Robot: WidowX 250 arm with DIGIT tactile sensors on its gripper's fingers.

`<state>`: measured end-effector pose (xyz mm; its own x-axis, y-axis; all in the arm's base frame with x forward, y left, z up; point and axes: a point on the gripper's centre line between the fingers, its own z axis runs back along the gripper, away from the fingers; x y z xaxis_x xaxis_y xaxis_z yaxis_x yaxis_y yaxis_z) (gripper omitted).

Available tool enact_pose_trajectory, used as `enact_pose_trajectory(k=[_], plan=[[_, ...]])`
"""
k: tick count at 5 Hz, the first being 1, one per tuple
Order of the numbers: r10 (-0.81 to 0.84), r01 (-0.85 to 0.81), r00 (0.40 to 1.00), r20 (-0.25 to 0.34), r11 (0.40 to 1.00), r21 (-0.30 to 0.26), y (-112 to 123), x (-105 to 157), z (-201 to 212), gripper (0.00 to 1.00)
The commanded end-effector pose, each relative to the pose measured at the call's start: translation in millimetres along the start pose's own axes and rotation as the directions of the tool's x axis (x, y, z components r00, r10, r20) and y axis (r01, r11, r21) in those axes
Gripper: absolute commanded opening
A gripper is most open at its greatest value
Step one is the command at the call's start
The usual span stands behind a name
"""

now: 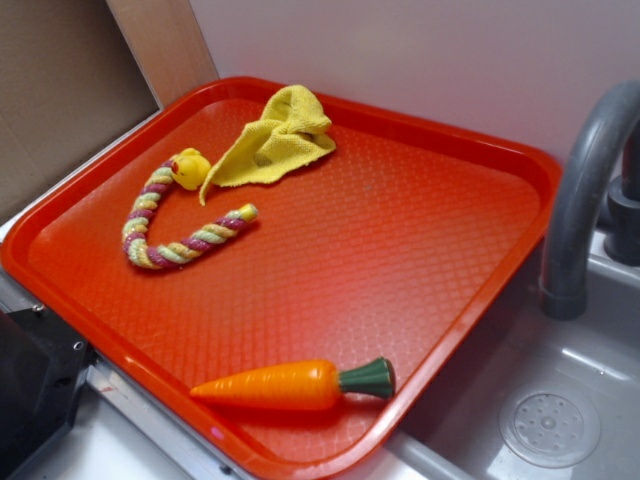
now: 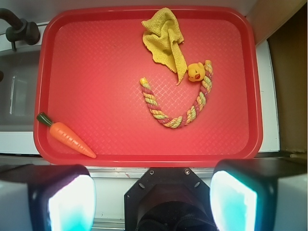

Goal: Grab the carrot.

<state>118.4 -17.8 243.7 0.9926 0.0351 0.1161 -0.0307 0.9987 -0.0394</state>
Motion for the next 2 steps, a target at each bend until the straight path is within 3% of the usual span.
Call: enact_pose_trajectory(k=[1,2], plan=[[0.000,0.000,1.000,0.000,1.000,0.000,0,0,0,1.00],[-0.190,0.197,0.980,0.059,0.969,-0.151,-35,8,-16,1.00]])
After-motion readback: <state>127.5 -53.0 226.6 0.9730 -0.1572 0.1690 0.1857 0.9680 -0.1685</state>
